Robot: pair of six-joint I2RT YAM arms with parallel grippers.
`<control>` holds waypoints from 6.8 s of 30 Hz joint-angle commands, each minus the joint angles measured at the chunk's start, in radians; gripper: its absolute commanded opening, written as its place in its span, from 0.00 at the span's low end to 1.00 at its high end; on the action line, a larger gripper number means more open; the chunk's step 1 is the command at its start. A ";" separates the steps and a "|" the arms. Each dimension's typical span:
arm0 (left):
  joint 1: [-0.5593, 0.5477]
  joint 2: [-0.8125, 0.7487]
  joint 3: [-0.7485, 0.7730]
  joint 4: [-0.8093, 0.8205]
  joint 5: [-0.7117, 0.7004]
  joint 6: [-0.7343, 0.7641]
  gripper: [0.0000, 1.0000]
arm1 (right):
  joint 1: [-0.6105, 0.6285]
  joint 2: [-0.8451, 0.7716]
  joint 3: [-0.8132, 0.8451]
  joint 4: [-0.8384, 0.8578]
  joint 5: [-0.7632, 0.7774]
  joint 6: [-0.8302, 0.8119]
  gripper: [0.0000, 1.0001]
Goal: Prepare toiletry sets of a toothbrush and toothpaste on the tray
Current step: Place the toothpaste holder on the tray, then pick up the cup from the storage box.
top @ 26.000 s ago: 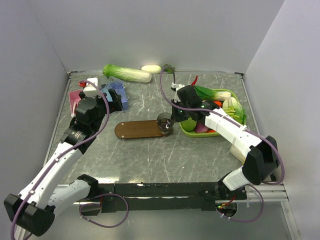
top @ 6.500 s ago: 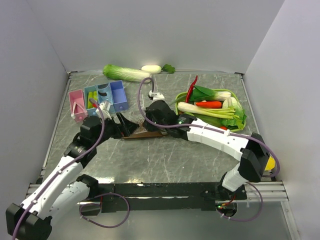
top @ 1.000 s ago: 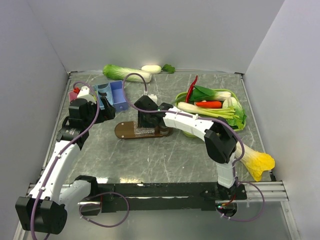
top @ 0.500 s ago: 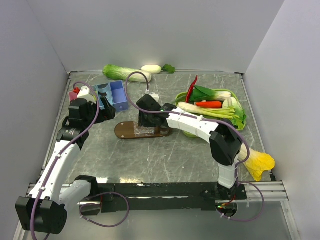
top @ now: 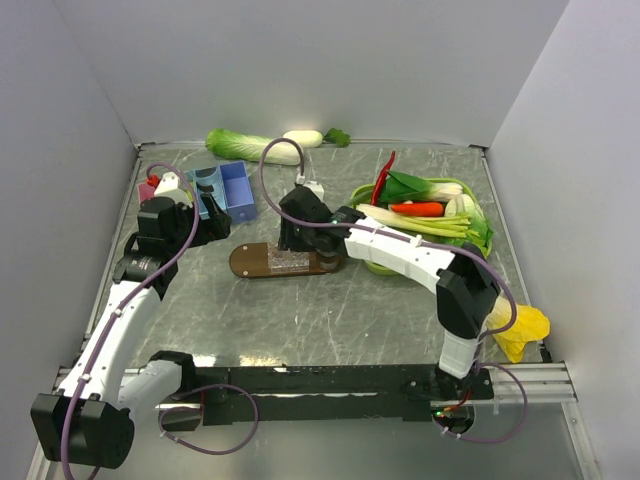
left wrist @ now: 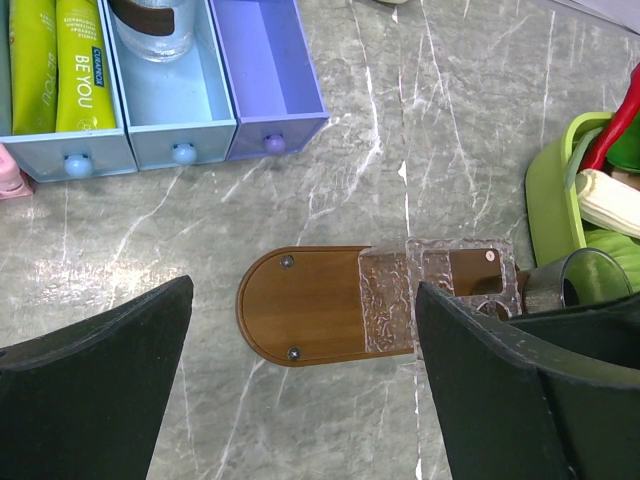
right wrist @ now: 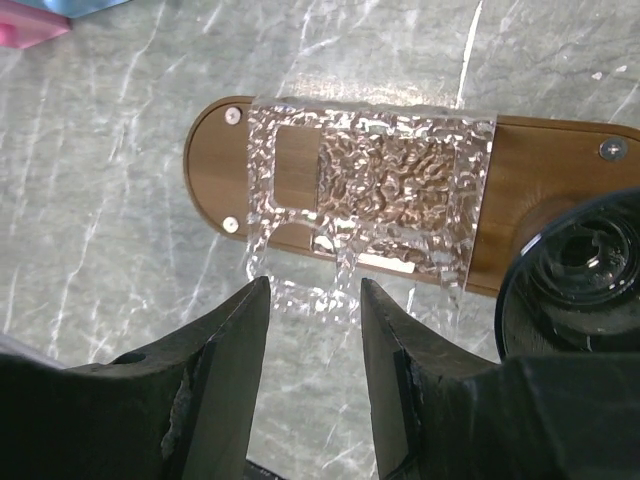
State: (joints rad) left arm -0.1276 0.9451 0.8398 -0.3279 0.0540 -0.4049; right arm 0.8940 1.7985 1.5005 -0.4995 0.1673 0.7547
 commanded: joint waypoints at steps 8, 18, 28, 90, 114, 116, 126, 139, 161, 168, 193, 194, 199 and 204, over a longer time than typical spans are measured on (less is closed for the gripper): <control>0.003 -0.106 -0.025 0.047 -0.040 0.040 0.97 | -0.019 -0.200 -0.105 0.177 -0.119 -0.061 0.48; 0.003 -0.122 -0.050 0.111 -0.074 0.072 0.97 | -0.214 -0.427 -0.330 0.346 -0.351 -0.132 0.47; 0.083 0.147 0.145 0.129 -0.138 0.037 0.97 | -0.378 -0.681 -0.385 0.179 -0.324 -0.268 0.45; 0.233 1.052 0.860 -0.031 0.003 -0.017 0.01 | -0.414 -0.683 -0.523 0.177 -0.454 -0.330 0.45; 0.233 0.750 0.716 0.047 -0.049 -0.054 0.01 | -0.415 -0.731 -0.516 0.145 -0.453 -0.290 0.45; 0.232 0.704 0.682 0.047 -0.051 -0.063 0.01 | -0.415 -0.737 -0.513 0.131 -0.448 -0.281 0.45; 0.189 0.364 0.412 0.067 -0.069 -0.054 0.01 | -0.380 -0.760 -0.441 0.053 -0.333 -0.252 0.45; 0.148 -0.018 -0.011 0.104 -0.036 -0.126 0.01 | -0.095 -0.355 -0.039 0.052 -0.258 -0.255 0.47; 0.144 -0.060 -0.047 0.125 -0.025 -0.163 0.01 | 0.045 0.239 0.523 0.029 -0.212 -0.152 0.52; 0.144 -0.048 -0.051 0.132 -0.011 -0.167 0.01 | 0.059 0.263 0.521 0.059 -0.209 -0.140 0.51; 0.037 -0.049 -0.074 0.159 -0.003 -0.181 0.01 | 0.072 0.401 0.665 -0.059 -0.115 -0.160 0.33; 0.028 -0.051 -0.077 0.164 0.001 -0.180 0.01 | 0.074 0.403 0.665 -0.059 -0.114 -0.160 0.32; 0.005 -0.075 -0.087 0.182 0.026 -0.166 0.04 | 0.072 0.394 0.653 -0.054 -0.106 -0.172 0.17; 0.000 -0.083 -0.094 0.193 0.050 -0.158 0.21 | 0.069 0.360 0.601 -0.018 -0.117 -0.186 0.00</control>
State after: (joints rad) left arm -0.1188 0.8951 0.7391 -0.2501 0.0273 -0.5423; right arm 0.9577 2.1853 2.1109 -0.6025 0.0780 0.5816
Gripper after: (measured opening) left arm 0.167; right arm 0.047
